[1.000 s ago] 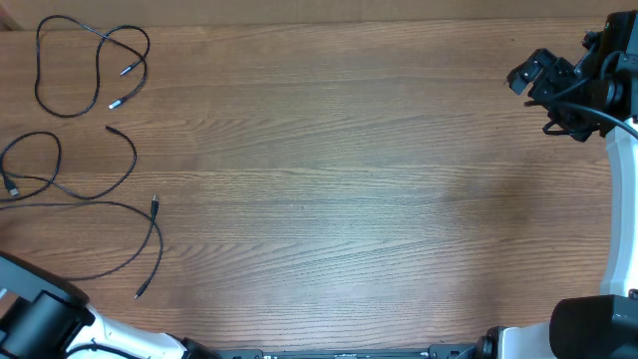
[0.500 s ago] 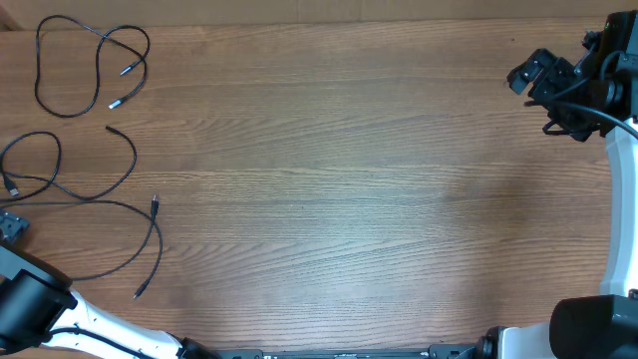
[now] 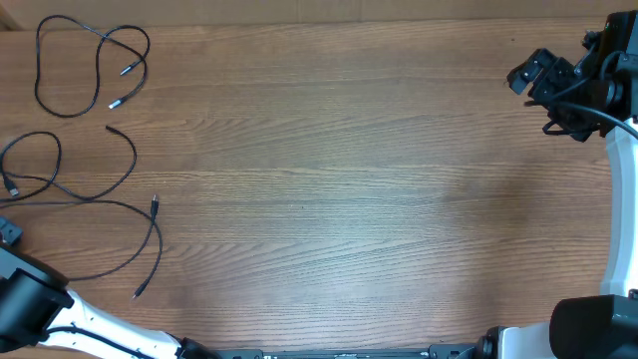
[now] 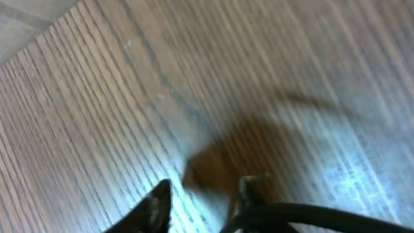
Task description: Untangle cables
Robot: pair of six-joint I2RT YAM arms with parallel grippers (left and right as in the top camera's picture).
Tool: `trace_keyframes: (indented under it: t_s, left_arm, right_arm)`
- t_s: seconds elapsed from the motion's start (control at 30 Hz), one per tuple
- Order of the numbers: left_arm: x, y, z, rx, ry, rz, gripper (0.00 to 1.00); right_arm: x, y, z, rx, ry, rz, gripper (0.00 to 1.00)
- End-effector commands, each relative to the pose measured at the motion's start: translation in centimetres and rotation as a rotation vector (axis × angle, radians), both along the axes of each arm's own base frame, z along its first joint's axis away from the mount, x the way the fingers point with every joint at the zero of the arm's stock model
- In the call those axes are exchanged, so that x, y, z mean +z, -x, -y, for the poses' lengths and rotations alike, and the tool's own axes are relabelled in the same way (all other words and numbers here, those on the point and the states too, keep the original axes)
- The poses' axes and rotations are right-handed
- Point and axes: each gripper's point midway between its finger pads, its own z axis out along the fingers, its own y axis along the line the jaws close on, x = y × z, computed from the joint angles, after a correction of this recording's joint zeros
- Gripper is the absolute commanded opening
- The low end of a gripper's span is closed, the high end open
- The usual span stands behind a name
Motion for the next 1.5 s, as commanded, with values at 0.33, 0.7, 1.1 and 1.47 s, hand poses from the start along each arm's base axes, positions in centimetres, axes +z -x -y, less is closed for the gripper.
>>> trace_keyframes:
  t_s: [0.33, 0.7, 1.1, 1.47]
  left_arm:
    - [-0.2, 5.7, -2.2, 0.113, -0.033, -0.119, 0.04]
    - [5.7, 6.0, -5.7, 0.141, -0.185, -0.167, 0.11]
    - [5.6, 4.6, -5.3, 0.106, -0.155, -0.11, 1.0]
    - [14.4, 1.8, -4.2, 0.061, -0.233, 0.146, 1.0]
  right_arm:
    - [0.7, -0.2, -0.1, -0.001, -0.002, 0.021, 1.0]
    - [0.7, -0.2, -0.1, -0.001, -0.002, 0.021, 1.0]
    - [0.7, -0.2, -0.1, -0.001, -0.002, 0.021, 1.0]
    - [0.7, -0.2, -0.1, -0.001, -0.002, 0.021, 1.0]
